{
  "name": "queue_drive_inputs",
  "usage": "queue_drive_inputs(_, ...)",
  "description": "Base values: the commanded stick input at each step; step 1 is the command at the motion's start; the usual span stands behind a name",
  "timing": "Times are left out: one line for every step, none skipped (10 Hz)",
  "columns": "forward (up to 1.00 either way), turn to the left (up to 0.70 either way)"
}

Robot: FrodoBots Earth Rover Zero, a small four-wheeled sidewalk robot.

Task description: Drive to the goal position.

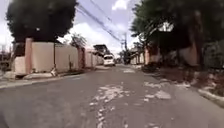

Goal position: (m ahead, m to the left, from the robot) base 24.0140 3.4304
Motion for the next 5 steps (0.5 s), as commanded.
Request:
queue_drive_inputs(0.70,0.01)
queue_drive_inputs(0.70,0.01)
queue_drive_inputs(0.70,0.01)
queue_drive_inputs(0.70,0.01)
queue_drive_inputs(0.70,0.01)
